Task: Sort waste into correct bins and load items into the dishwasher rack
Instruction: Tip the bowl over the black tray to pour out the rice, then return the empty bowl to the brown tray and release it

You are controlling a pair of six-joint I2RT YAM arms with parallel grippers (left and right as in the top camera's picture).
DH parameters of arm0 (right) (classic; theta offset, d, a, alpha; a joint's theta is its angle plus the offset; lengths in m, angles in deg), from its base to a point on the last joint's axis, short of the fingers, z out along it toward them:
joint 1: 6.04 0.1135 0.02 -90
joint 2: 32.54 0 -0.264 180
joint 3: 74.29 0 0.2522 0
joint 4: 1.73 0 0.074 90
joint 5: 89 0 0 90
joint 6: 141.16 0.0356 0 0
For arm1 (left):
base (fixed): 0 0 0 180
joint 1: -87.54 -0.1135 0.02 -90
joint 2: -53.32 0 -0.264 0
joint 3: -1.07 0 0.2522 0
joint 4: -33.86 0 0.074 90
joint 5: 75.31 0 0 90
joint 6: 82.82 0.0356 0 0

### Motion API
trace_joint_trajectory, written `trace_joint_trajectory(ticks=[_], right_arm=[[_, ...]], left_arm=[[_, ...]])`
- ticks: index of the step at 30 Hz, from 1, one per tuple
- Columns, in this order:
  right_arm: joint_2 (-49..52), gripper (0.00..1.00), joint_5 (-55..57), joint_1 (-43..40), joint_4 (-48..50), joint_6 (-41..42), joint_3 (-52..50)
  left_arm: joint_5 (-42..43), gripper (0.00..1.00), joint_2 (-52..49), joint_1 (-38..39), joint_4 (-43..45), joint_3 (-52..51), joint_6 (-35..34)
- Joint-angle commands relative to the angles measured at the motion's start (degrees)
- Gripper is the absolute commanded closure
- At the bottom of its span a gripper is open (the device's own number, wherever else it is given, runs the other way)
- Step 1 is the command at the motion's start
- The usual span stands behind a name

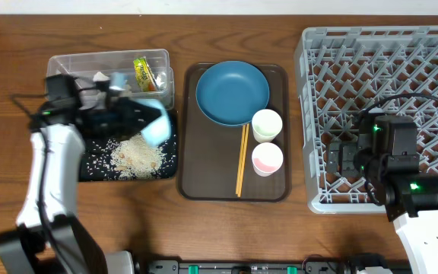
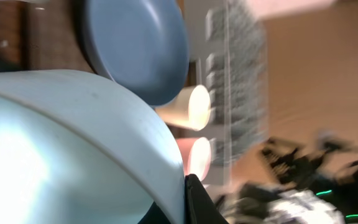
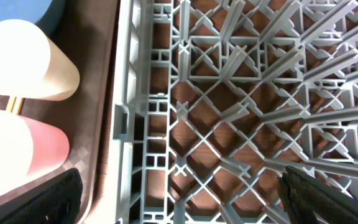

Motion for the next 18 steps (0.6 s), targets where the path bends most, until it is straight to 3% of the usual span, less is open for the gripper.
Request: trace_joint_trajectory(ticks=[1,6,11,18], right_arm=[[-0.2,0.01,-0.17,0.26,-0.04,0.52,1.22],[-0.2,0.01,-0.17,0.26,-0.09,0.52,1.22],[-0.2,0.01,-0.17,0.26,-0.07,0.52,1.22],[-0.2,0.01,-0.17,0.26,-0.09,0.52,1.22]], left_arm=[[-16.5,0.94,1.97,8.87,1.36,-0.09,0.31],[-33.68,0.94,0.28,24.87,2.6,-0.11,0.33],[-45.44,0.94,-3.89,35.78,3.32,-0.11,-0.15],[-48.89,0.93,-10.49,41.92,4.61,-0.11,-1.4]])
